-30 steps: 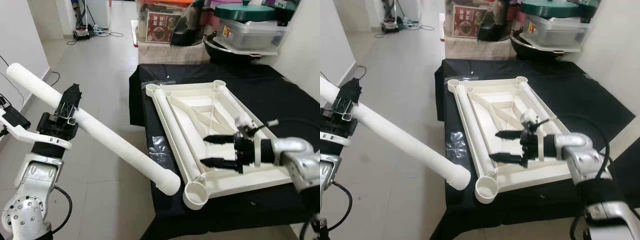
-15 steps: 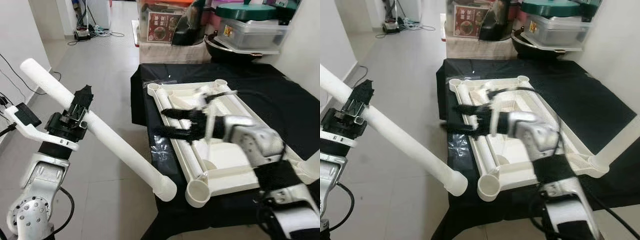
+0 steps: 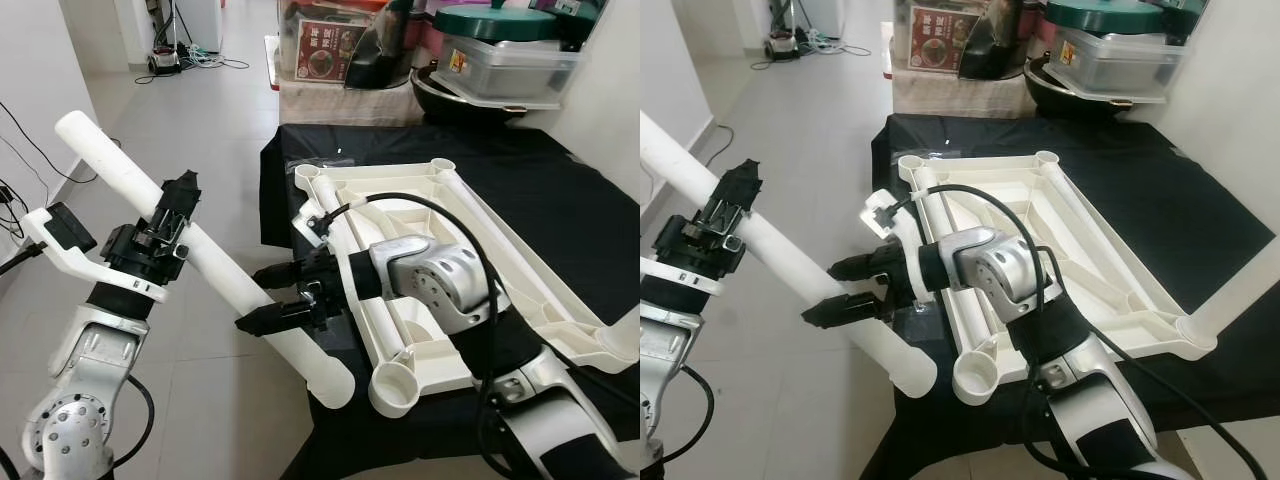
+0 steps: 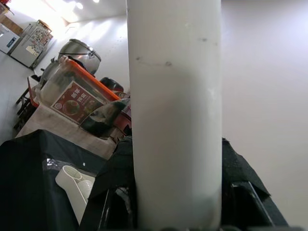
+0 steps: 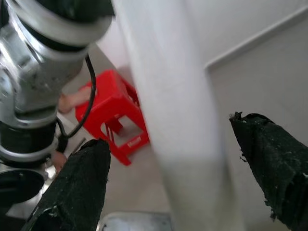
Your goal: Building children table
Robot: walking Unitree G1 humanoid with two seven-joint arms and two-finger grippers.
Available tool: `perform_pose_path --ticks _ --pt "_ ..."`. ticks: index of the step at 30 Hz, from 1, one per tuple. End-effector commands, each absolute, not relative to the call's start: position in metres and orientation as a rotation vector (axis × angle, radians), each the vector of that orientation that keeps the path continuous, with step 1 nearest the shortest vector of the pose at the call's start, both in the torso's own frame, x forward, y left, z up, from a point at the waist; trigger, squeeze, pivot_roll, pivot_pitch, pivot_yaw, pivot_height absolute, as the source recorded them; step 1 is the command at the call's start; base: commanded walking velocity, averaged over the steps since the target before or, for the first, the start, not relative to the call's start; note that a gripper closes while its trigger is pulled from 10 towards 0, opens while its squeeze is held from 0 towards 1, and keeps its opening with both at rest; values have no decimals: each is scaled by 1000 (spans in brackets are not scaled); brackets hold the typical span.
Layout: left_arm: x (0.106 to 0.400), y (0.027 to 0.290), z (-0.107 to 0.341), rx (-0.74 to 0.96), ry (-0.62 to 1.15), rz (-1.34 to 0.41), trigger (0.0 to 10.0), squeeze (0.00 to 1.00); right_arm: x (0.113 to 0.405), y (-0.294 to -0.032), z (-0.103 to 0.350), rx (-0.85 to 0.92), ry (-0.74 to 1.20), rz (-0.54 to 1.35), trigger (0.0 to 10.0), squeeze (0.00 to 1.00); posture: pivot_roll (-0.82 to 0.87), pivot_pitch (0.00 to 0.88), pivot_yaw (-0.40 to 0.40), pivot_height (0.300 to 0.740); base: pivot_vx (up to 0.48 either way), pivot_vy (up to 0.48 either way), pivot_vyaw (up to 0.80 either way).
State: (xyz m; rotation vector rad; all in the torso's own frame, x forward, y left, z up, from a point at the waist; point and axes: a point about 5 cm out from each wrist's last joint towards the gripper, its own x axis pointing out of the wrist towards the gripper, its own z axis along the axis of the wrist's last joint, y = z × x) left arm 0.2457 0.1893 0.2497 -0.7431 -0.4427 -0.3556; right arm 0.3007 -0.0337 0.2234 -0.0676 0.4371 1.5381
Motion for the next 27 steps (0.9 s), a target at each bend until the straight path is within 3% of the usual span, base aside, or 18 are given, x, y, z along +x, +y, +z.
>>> perform_pose_path --ticks 1,7,12,13,14,27 --pt "246 185 247 -722 -422 -365 0 0 297 -29 221 -90 454 1541 10000 0 74 0 -89 740 0 0 0" --pt "250 180 247 -708 -411 -382 0 0 297 0 203 -176 511 1421 10000 0 78 0 -82 740 0 0 0" --pt "251 178 246 -699 -404 -389 0 0 303 8 191 -294 500 1341 10000 0 81 0 -83 740 0 0 0" --pt "251 178 246 -697 -405 -386 0 0 305 8 187 -316 498 1313 5451 0 87 0 -89 740 0 0 0" --pt "250 178 246 -699 -406 -382 0 0 307 6 184 -321 497 1288 0 0 87 0 -89 740 0 0 0" --pt "251 176 242 -712 -388 -385 0 0 290 4 189 -268 470 1390 0 0 74 0 -80 740 0 0 0"
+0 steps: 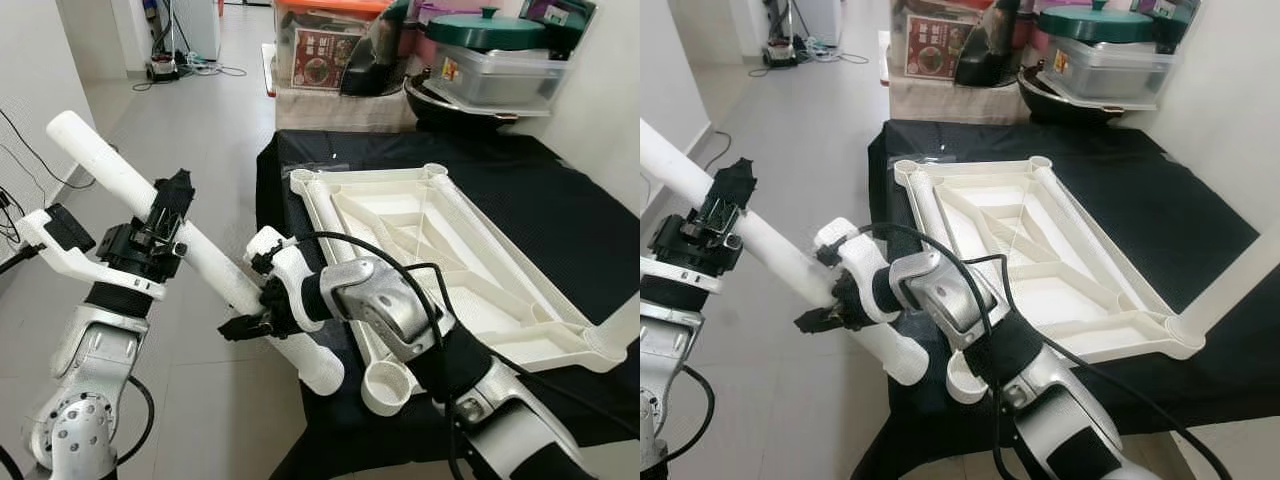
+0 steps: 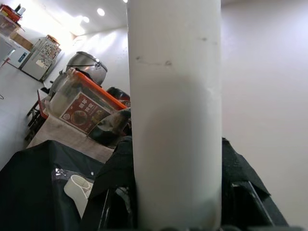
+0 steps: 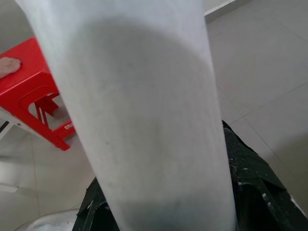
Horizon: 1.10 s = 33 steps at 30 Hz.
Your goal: Building children table
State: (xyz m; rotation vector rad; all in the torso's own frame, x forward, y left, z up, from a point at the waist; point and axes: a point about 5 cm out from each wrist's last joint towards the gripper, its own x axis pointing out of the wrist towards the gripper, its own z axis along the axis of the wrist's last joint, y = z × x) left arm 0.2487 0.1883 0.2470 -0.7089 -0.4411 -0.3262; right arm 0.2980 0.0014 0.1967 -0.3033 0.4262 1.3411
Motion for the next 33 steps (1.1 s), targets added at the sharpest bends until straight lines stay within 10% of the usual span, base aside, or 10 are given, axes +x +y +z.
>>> perform_pose_path --ticks 1,4,5,6,7,8,20,24,32,33 --pt "253 175 241 -708 -377 -385 0 0 287 6 191 -260 453 1415 0 0 74 0 -80 740 0 0 0" --pt "257 175 239 -701 -354 -372 0 0 284 7 192 -256 434 1436 0 0 72 0 -77 740 0 0 0" --pt "259 176 236 -674 -339 -344 10000 0 284 7 192 -256 428 1433 0 0 72 0 -77 740 0 0 0" --pt "259 176 236 -674 -339 -344 10000 0 284 7 192 -256 428 1433 0 0 72 0 -77 740 0 0 0" --pt "259 177 236 -651 -351 -336 10000 792 285 6 191 -255 424 1427 0 0 72 0 -77 740 0 0 0" --pt "259 180 236 -640 -369 -308 10000 1000 286 5 191 -250 422 1419 0 0 72 0 -77 740 0 0 0" --pt "245 193 255 -507 -472 -356 10000 1000 299 -11 196 -188 420 1340 0 0 82 0 -79 740 0 0 0" --pt "201 207 291 -339 -508 -673 10000 1000 337 -44 213 -67 374 1122 0 0 90 0 -81 740 0 0 0" --pt "186 198 298 -310 -538 -764 10000 1000 361 -61 228 17 308 971 0 0 89 0 -81 740 0 0 0" --pt "186 198 299 -313 -545 -758 10000 710 366 -65 232 33 285 928 0 0 95 0 -87 740 0 0 0"
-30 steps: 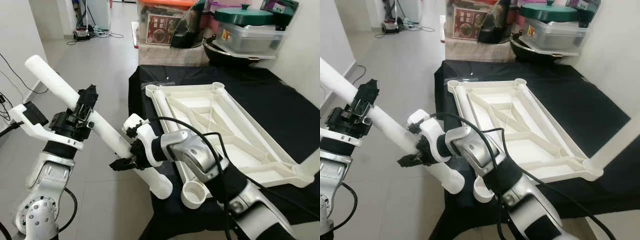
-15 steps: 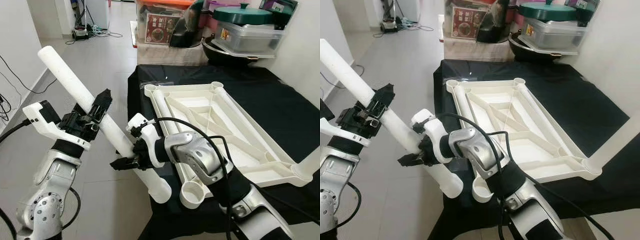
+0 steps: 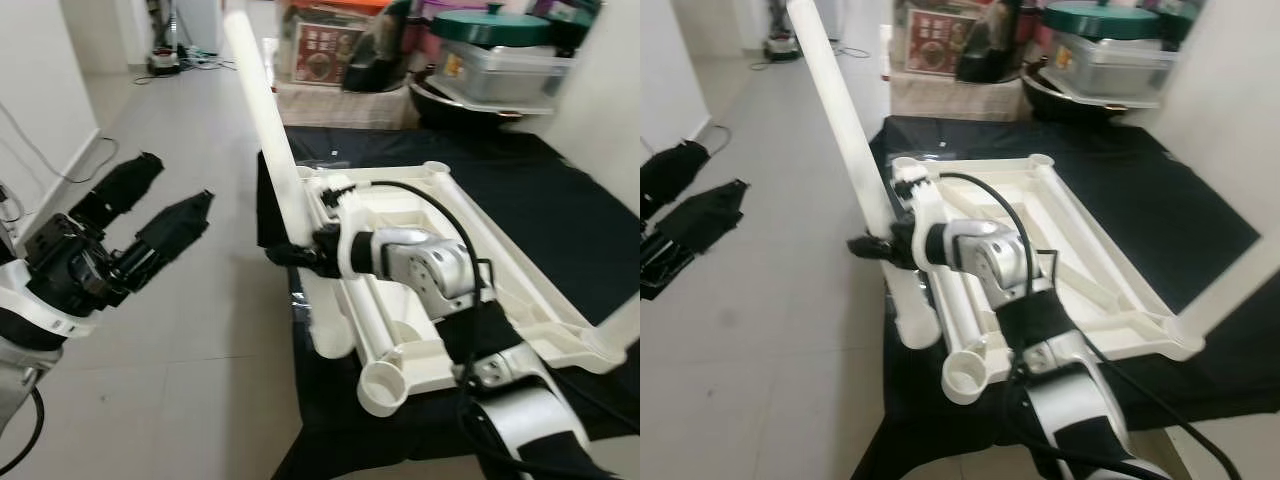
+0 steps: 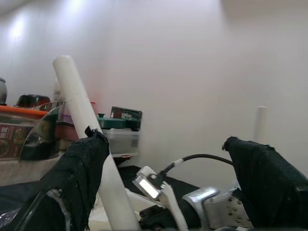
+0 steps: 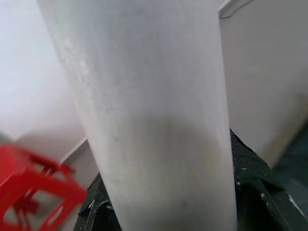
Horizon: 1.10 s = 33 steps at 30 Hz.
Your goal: Building children table
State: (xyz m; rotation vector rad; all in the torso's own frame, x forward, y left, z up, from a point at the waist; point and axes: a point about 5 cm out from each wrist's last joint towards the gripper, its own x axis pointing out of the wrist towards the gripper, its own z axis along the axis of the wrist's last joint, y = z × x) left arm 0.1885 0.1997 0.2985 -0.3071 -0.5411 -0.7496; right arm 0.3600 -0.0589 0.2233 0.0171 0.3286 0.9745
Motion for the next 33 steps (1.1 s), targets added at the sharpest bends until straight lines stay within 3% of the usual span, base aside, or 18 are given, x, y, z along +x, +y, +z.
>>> perform_pose_path --ticks 1,2,6,7,8,9,10,11,12,13,14,17,20,33 --pt "186 198 299 -313 -545 -758 10000 710 366 -65 232 33 285 928 0 0 95 0 -87 740 0 0 0" --pt "188 201 298 -311 -550 -711 10000 0 375 -71 242 63 236 861 0 0 95 0 -87 740 0 0 0" --pt "192 207 296 -312 -548 -652 10000 0 382 -78 253 100 188 802 0 0 97 0 -88 740 0 0 0" --pt "201 216 289 -283 -516 -533 10000 0 392 -90 272 173 116 717 0 0 99 0 -88 740 0 0 0" --pt "201 216 289 -283 -516 -533 10000 0 392 -90 272 173 116 717 0 0 99 0 -88 740 0 0 0" --pt "214 232 275 -265 -434 -345 10000 0 402 -108 299 317 6 626 0 0 100 0 -89 740 0 0 0" --pt "214 232 275 -265 -434 -345 10000 0 402 -108 299 317 6 626 0 0 100 0 -89 740 0 0 0" --pt "223 245 260 -245 -357 -203 10000 0 406 -122 320 458 -80 576 0 0 98 0 -89 740 0 0 0" --pt "223 245 260 -245 -357 -203 10000 0 406 -122 320 458 -80 576 0 0 98 0 -89 740 0 0 0" --pt "226 253 245 -222 -276 -116 10000 0 408 -132 334 579 -150 553 0 0 98 0 -89 740 0 0 0" --pt "224 251 233 -195 -215 -125 10000 0 406 -134 340 675 -181 581 0 0 98 0 -89 740 0 0 0" --pt "224 251 233 -195 -215 -125 10000 0 406 -134 340 675 -181 581 0 0 98 0 -89 740 0 0 0" --pt "213 237 218 -180 -140 -241 10000 0 394 -118 339 767 -204 752 0 0 102 0 -84 740 0 0 0" --pt "208 227 218 -181 -137 -328 10000 0 379 -93 333 729 -211 935 0 0 110 0 -84 740 0 0 0"
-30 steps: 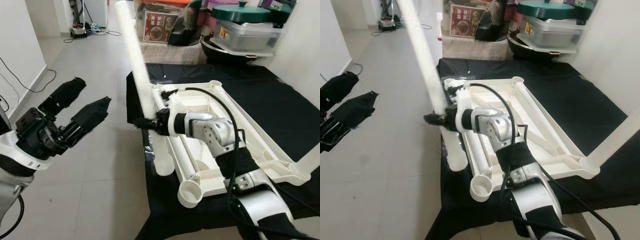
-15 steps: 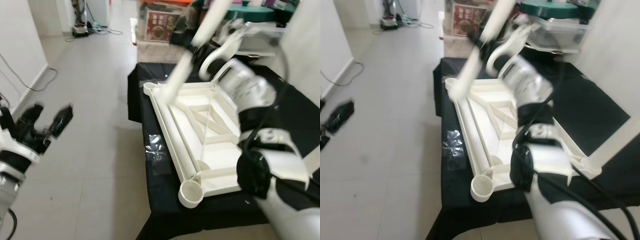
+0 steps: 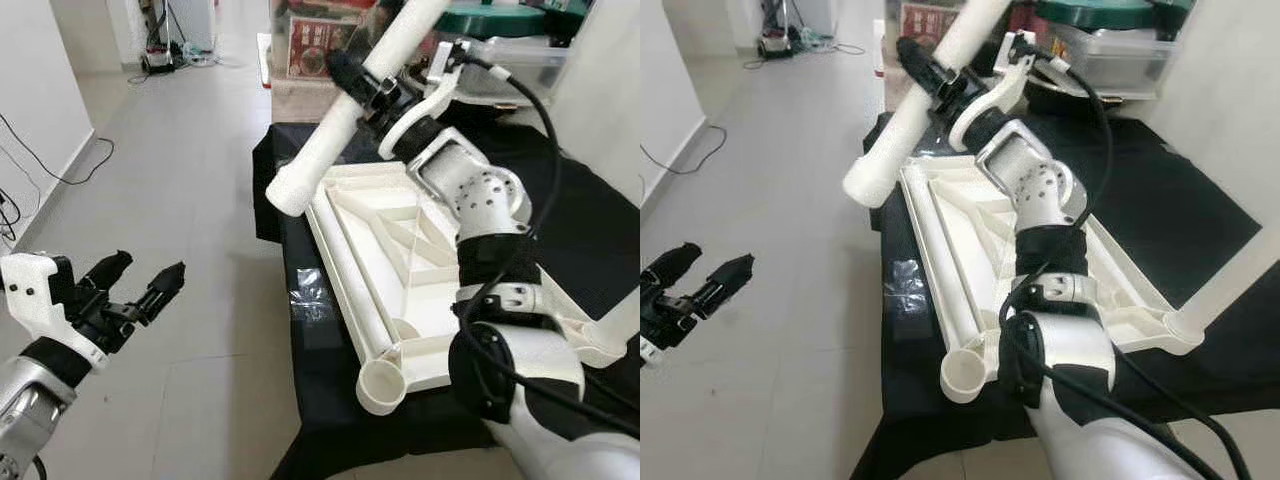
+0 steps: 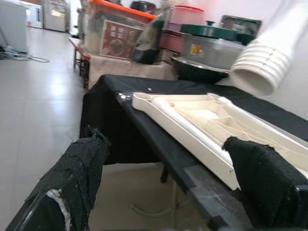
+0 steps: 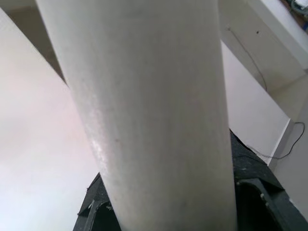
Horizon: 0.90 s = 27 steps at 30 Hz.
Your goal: Building children table
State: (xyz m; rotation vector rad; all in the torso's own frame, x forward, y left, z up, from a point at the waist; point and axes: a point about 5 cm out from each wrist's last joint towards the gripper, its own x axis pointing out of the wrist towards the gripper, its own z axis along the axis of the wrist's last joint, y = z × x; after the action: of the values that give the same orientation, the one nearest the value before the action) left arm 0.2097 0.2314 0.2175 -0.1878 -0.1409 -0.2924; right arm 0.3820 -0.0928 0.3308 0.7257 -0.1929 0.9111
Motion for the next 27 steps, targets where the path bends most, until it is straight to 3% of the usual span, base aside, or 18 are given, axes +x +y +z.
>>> perform_pose_path --ticks 1,12,15,23,25,27 --pt "208 225 217 -172 -132 -342 10000 0 378 -90 332 725 -209 950 0 0 111 0 -83 740 0 0 0" --pt "208 218 210 -140 -110 -373 10000 0 374 -83 328 722 -203 999 0 0 112 0 -81 740 0 0 0" --pt "209 206 208 -137 -94 -468 10000 0 352 -69 321 667 -214 1165 0 0 113 0 -80 740 0 0 0" --pt "212 191 208 -142 -78 -575 10000 0 343 -60 314 642 -190 1239 0 0 112 0 -79 740 0 0 0" --pt "210 179 208 -169 -69 -677 10000 0 331 -54 316 670 -183 1382 0 0 105 0 -72 740 0 0 0" --pt "210 179 208 -169 -69 -677 10000 0 331 -54 316 670 -183 1382 0 0 105 0 -72 740 0 0 0"
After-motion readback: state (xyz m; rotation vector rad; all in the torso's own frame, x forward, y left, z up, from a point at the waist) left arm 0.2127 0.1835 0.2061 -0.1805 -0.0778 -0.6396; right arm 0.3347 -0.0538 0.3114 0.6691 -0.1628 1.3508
